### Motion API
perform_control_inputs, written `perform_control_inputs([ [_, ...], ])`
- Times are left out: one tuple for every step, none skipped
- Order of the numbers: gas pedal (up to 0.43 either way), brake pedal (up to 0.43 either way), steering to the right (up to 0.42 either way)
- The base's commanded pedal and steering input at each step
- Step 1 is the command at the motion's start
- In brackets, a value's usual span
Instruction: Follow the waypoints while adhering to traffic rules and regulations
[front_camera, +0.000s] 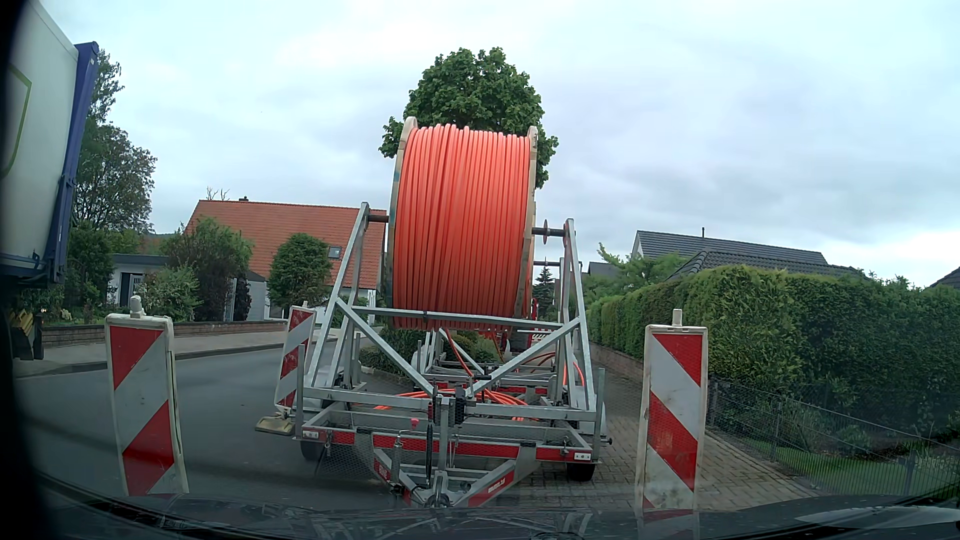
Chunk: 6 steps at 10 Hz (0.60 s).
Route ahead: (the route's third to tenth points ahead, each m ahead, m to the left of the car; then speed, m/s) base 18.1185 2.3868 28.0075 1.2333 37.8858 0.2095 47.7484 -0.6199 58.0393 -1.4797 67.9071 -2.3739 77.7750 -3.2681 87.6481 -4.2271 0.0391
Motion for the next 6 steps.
perform_control_inputs([
  [0.000, 0.262, -0.009],
  [0.000, 0.268, -0.009],
  [0.000, 0.274, -0.009],
  [0.000, 0.274, -0.009],
  [0.000, 0.280, -0.009],
  [0.000, 0.280, -0.009],
])
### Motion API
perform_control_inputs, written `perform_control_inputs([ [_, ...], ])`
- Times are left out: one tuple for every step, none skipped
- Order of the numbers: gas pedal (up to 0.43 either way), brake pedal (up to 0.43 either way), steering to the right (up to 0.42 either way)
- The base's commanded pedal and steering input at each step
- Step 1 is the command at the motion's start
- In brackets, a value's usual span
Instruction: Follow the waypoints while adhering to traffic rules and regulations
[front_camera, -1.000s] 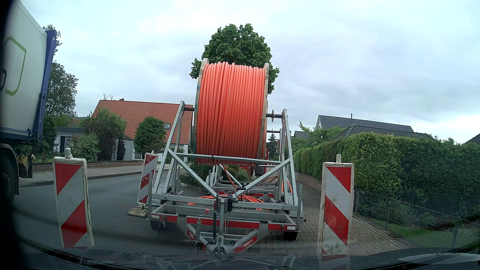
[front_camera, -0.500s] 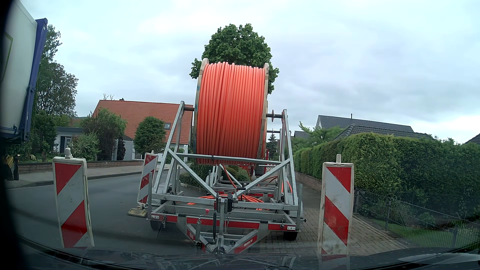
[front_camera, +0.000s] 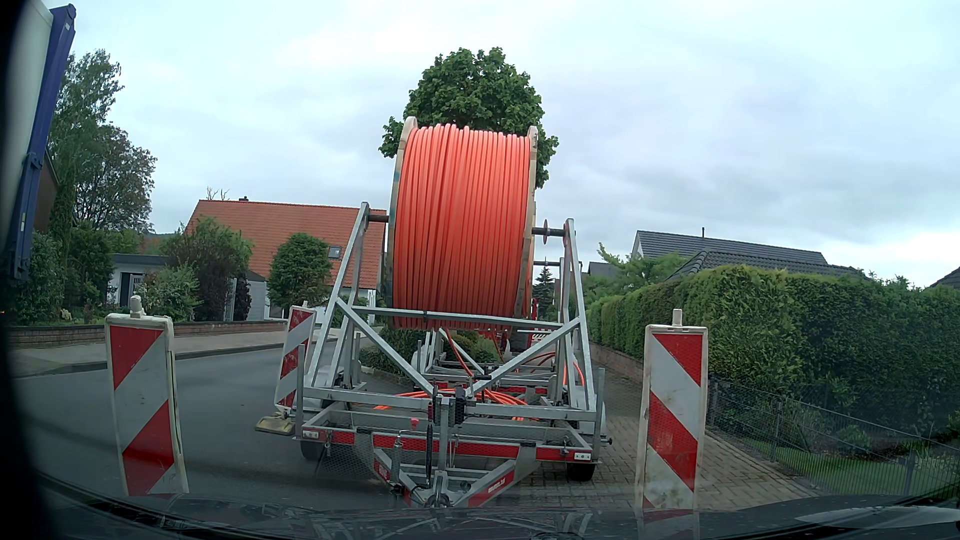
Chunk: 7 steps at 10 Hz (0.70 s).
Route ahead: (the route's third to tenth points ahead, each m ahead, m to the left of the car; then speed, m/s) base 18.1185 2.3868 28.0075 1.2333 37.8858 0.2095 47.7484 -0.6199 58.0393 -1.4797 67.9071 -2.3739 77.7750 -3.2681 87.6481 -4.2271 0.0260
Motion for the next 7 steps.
perform_control_inputs([
  [0.000, 0.280, -0.009],
  [0.000, 0.287, -0.009],
  [0.000, 0.287, -0.009],
  [0.000, 0.287, -0.009],
  [0.000, 0.287, -0.009],
  [0.000, 0.287, -0.009],
  [0.000, 0.287, -0.009],
])
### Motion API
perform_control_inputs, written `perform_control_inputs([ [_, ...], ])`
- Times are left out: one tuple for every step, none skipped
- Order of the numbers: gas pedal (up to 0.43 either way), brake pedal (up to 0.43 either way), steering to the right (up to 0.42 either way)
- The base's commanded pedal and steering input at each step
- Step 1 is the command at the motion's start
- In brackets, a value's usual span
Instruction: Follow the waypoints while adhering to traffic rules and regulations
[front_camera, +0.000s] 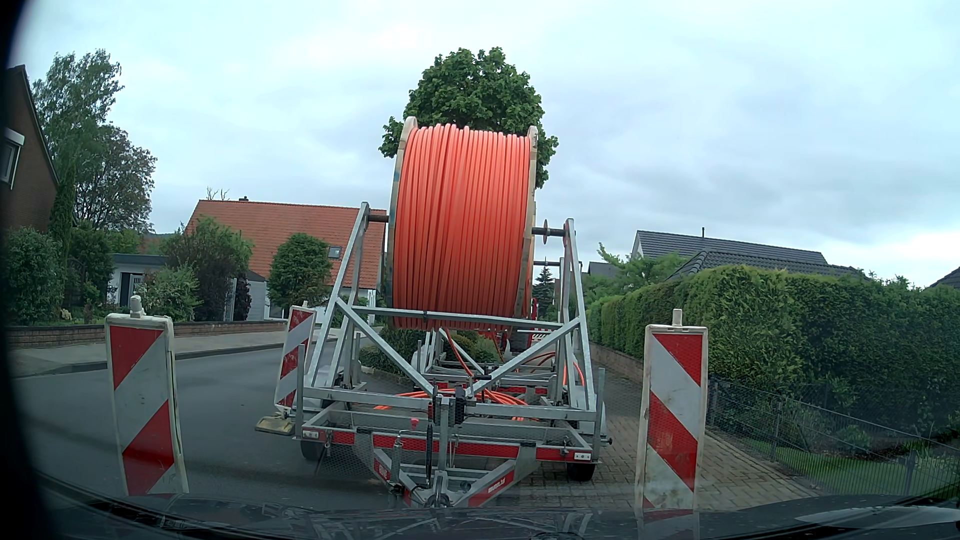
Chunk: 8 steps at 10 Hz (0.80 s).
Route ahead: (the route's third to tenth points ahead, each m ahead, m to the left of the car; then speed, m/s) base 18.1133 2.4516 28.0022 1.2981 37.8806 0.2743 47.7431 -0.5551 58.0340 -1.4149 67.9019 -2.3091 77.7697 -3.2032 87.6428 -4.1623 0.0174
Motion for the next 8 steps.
perform_control_inputs([
  [0.000, 0.287, -0.009],
  [0.000, 0.287, -0.009],
  [0.000, 0.287, -0.009],
  [0.000, 0.287, -0.009],
  [0.000, 0.287, -0.009],
  [0.000, 0.287, -0.009],
  [0.000, 0.287, -0.009],
  [0.000, 0.287, -0.009],
])
